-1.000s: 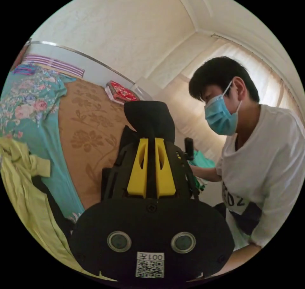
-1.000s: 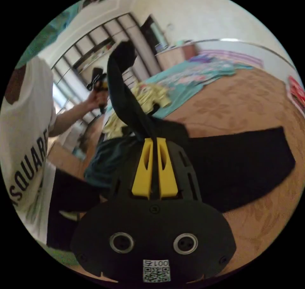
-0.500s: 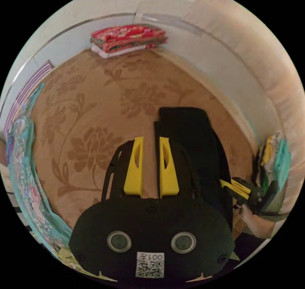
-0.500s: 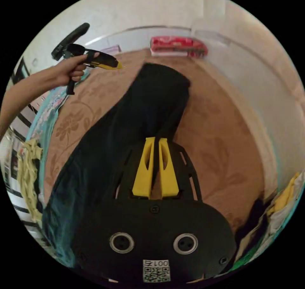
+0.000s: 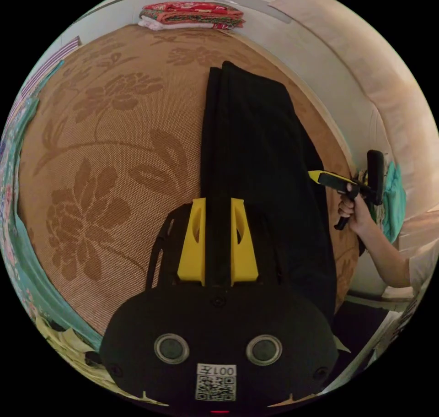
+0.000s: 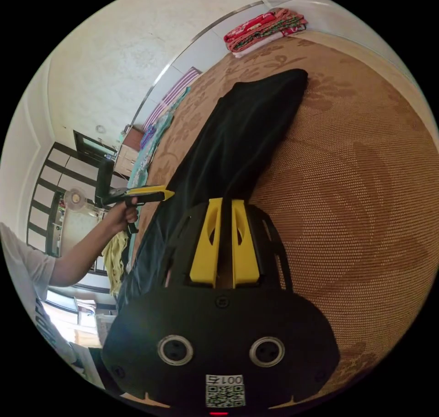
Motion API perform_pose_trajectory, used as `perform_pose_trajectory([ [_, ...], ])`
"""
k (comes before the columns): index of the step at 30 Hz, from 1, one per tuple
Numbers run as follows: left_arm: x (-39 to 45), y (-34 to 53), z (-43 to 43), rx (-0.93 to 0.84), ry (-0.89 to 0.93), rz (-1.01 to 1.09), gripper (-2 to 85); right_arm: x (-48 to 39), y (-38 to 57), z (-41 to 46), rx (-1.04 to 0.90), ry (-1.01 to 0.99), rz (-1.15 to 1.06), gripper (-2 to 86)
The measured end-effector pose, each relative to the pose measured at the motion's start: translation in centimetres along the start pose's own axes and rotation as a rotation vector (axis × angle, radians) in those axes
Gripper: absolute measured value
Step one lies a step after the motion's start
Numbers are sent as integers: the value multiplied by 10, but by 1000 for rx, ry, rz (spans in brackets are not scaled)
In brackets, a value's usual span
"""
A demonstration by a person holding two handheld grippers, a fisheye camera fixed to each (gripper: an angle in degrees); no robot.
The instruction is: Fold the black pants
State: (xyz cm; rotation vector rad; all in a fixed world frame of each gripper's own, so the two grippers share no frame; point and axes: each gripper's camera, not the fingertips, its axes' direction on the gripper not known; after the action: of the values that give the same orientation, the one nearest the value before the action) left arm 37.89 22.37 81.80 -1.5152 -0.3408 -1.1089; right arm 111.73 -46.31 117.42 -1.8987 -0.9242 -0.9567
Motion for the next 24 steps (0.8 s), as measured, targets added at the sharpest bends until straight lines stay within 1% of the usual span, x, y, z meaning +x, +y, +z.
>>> perform_pose_trajectory([
  [3,1,-11,-12,20,30,13,14,-5,1,5,1,68,-10,19],
  [6,16,-8,-41,101,-12,23,1,-23,4,-1,43,126,-58,17],
  [10,31,1,-67,152,-94,17,-8,-31,10,0,50,114,-64,15],
  [12,28,-1,-62,135,-70,-4,-9,-27,17,11,34,167,-37,14],
  [17,30,-13,-68,104,-72,-27,-11,-28,21,11,51,168,-28,12],
  [19,34,-17,-70,100,-78,-14,-14,-30,19,12,38,185,-41,10],
  [21,35,-21,-69,83,-75,-17,-15,-28,13,16,-6,171,-4,9],
  [24,40,-27,-76,84,-67,-15,-14,-35,9,11,-11,181,-4,9],
])
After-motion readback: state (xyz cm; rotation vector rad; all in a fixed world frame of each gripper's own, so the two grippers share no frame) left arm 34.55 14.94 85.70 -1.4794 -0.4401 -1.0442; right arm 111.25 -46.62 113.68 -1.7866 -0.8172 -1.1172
